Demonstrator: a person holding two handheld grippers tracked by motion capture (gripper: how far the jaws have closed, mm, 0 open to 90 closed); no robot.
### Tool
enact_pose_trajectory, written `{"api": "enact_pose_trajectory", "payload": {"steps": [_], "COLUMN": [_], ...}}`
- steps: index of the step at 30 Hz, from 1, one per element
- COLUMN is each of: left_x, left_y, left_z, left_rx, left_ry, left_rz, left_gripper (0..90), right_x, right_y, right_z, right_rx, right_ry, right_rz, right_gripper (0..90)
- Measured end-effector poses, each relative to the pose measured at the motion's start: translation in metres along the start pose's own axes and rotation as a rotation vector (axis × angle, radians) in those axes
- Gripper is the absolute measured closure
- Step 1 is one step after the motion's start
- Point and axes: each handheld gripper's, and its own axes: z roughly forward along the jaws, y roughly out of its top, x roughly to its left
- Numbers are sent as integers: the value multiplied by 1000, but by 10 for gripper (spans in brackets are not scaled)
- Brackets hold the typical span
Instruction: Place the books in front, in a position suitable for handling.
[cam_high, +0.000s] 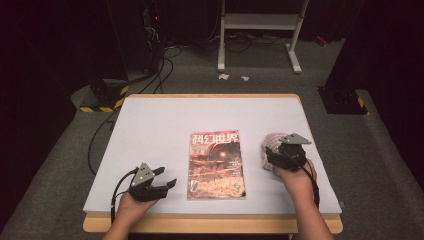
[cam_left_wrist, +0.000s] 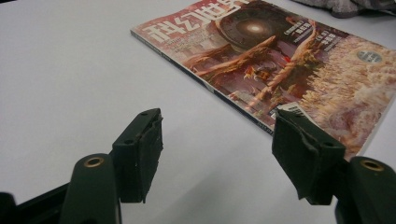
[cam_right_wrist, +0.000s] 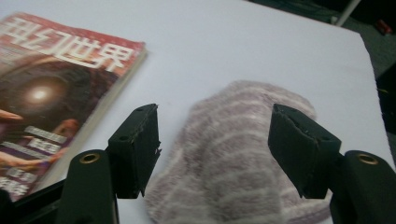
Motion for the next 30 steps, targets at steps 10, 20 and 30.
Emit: {"api": "enact_pose_trajectory", "payload": {"steps": [10,20,30], "left_x": [-15,-34,-51], "left_y": [7,11,16], "left_z": [7,27,45], "left_rx": [54,135,199], "left_ry": [-37,-53,-64], "left_rz": [9,20,13], "left_gripper": [294,297,304], "right_x": [59,88,98], "right_y": [-17,-41,-57], "right_z": [-10,-2,10], "right_rx": [-31,4,66], "right_ry": [82,178,256], "right_rz": [-75,-79,-48], "right_gripper": [348,330,340]}}
